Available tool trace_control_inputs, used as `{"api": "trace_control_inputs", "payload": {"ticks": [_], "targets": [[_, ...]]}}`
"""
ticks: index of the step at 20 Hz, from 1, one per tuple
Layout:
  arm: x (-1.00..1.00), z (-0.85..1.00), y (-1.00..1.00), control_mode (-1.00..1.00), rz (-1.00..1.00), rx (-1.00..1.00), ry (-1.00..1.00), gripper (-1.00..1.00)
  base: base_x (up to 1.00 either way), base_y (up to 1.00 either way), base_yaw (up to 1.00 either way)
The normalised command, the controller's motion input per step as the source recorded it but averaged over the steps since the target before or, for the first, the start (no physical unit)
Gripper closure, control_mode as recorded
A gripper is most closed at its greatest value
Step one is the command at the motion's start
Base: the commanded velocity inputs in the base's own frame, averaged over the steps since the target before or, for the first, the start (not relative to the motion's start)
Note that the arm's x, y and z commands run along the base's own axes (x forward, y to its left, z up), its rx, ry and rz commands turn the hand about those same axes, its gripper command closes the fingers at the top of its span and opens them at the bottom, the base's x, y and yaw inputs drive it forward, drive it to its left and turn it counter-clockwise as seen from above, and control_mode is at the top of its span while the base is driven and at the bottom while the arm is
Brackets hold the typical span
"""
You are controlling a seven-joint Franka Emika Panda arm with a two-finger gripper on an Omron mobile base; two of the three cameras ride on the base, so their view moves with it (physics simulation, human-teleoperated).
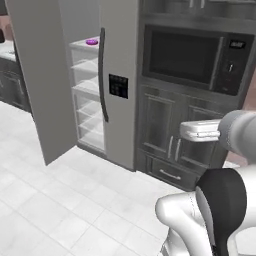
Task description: Take the cupcake and donut from the fridge and place them on the empty tray on the dining counter.
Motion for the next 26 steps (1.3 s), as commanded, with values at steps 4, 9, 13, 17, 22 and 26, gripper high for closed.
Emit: {"api": "trace_control_inputs", "payload": {"ticks": [4,9,13,17,22,26], "targets": [[0.00,0.00,0.00,1.00,0.00,0.00,0.00,-1.00,1.00,0.15,0.01],[0.00,0.00,0.00,1.00,0.00,0.00,0.00,-1.00,1.00,0.61,-0.01],[0.00,0.00,0.00,1.00,0.00,0.00,0.00,-1.00,1.00,0.93,-0.13],[0.00,0.00,0.00,1.00,0.00,0.00,0.00,-1.00,1.00,0.96,-0.29],[0.00,0.00,0.00,1.00,0.00,0.00,0.00,-1.00,0.98,0.84,-0.54],[0.00,0.00,0.00,1.00,0.00,0.00,0.00,-1.00,0.60,0.94,-0.47]]}}
